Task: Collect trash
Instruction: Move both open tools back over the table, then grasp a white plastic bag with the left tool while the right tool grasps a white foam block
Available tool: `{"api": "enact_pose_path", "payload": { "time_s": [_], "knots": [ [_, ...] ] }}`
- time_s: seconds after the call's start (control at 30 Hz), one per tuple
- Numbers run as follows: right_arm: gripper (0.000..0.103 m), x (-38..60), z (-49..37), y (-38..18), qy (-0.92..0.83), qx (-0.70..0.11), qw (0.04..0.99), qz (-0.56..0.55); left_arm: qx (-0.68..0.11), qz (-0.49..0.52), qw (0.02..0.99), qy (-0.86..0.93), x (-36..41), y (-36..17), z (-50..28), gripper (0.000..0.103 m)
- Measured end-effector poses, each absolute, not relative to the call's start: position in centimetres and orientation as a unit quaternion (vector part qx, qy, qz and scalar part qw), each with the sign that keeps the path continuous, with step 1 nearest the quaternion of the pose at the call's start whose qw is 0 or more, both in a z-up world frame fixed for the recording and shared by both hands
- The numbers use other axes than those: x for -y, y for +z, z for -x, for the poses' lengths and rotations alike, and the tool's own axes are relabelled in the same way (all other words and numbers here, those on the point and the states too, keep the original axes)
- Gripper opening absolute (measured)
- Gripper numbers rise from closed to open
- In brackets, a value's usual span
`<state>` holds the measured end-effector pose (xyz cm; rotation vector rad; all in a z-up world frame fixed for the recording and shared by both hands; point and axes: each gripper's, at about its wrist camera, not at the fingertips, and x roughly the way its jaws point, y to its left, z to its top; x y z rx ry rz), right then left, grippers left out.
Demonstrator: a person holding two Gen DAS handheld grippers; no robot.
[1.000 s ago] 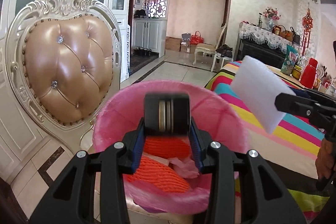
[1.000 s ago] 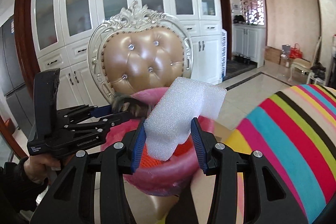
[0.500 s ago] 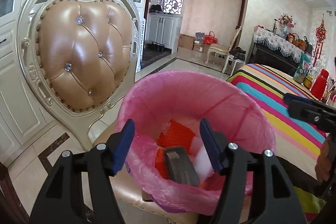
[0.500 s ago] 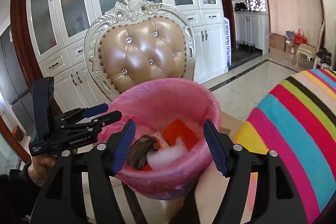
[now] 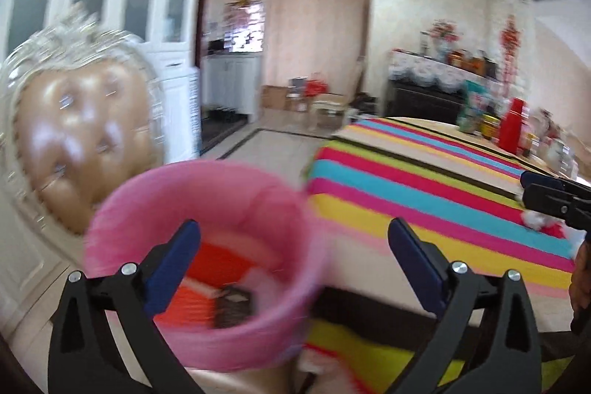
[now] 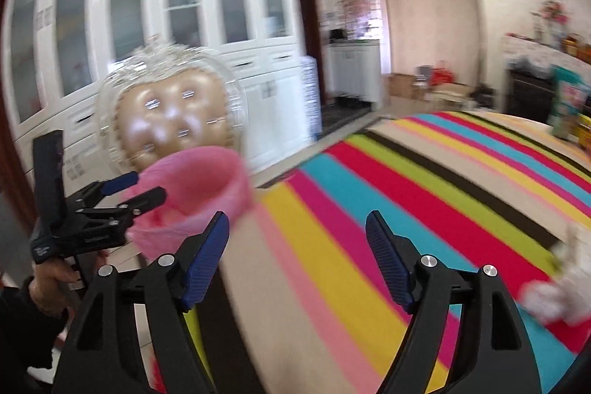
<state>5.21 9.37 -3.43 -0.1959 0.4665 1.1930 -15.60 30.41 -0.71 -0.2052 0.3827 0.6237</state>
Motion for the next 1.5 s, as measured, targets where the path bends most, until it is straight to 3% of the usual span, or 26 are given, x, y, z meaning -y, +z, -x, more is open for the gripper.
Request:
{"api": "enact_pose_path", "payload": {
  "time_s": [0.5, 0.77, 1.2, 1.3, 1.4, 1.47, 1.5],
  "knots": [
    [0.075, 11.3, -15.1, -4.8, 0.280, -0.262, 0.923, 0.021, -0.231, 0.097, 0.964, 0.092, -15.0, -0.5, -2.2, 0.098],
    [0.078, 15.1, -20.2, -6.7, 0.221, -0.315, 0.923, 0.010, -0.259, 0.073, 0.963, 0.026, -8.9, -1.3, -11.6, 0.098],
    [0.078, 16.4, -25.2, -6.2, 0.223, -0.323, 0.920, 0.005, -0.345, 0.067, 0.936, -0.018, -5.0, -5.3, -22.9, 0.096],
    [0.078, 16.5, -27.2, -6.3, 0.227, -0.330, 0.916, 0.005, -0.368, 0.078, 0.926, -0.036, -4.5, -6.0, -24.7, 0.088],
    [0.076, 16.2, -29.1, -7.0, 0.233, -0.345, 0.909, 0.002, -0.388, 0.082, 0.917, -0.049, -4.0, -6.6, -26.1, 0.071],
    [0.076, 15.8, -29.8, -7.3, 0.238, -0.356, 0.904, -0.003, -0.396, 0.081, 0.913, -0.061, -3.7, -6.8, -26.5, 0.044],
    [0.076, 15.6, -30.0, -7.5, 0.241, -0.361, 0.901, -0.008, -0.393, 0.081, 0.914, -0.064, -3.7, -6.8, -26.5, 0.040]
  ]
}}
